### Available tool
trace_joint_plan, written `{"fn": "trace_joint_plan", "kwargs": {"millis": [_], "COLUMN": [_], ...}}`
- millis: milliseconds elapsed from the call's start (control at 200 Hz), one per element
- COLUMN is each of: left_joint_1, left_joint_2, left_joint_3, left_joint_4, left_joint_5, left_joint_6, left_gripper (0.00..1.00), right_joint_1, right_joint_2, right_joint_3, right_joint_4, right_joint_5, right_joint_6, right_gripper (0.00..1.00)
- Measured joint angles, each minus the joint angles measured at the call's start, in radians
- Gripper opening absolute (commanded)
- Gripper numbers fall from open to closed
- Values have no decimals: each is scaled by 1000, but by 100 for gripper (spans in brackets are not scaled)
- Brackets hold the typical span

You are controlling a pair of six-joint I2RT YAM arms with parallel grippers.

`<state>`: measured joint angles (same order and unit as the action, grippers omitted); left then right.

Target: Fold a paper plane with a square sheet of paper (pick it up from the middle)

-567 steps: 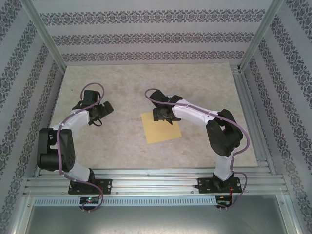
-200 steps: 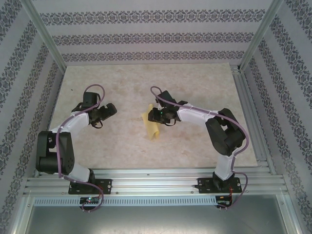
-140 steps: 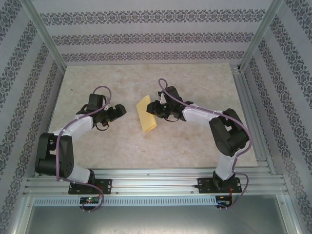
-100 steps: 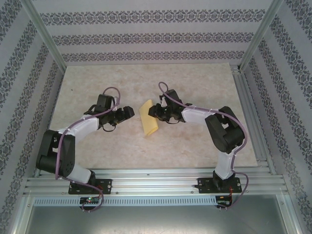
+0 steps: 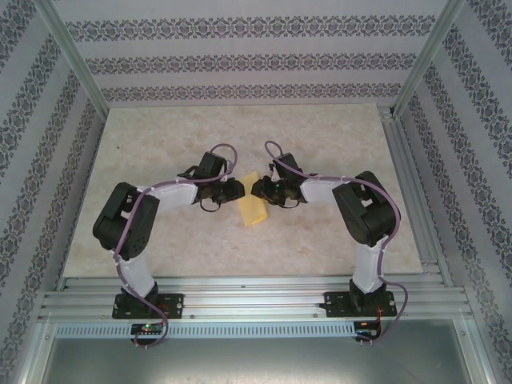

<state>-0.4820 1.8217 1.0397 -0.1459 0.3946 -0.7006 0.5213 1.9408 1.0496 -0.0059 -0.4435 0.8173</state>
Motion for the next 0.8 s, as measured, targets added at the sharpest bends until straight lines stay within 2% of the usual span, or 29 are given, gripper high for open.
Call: {"fn": "trace_joint_plan", "kwargs": {"millis": [195, 470, 799], "left_joint_1": [-30, -31, -43], "left_joint_2": [72, 118, 132], "left_joint_3": [61, 97, 126], "left_joint_4": [-36, -83, -110], "left_joint_5": [-64, -93, -94], "left_joint_6": [18, 35, 50], "left_gripper": [8, 4, 4], "right_joint_1": [0, 0, 41], "right_joint_2": [0, -54, -93], "right_joint_3": [-3, -4, 86], "right_joint_4": [-1, -76, -306], "right_joint_5": [5, 47, 212], "right_joint_6": [-4, -47, -221], "right_gripper": [39, 58, 61]}}
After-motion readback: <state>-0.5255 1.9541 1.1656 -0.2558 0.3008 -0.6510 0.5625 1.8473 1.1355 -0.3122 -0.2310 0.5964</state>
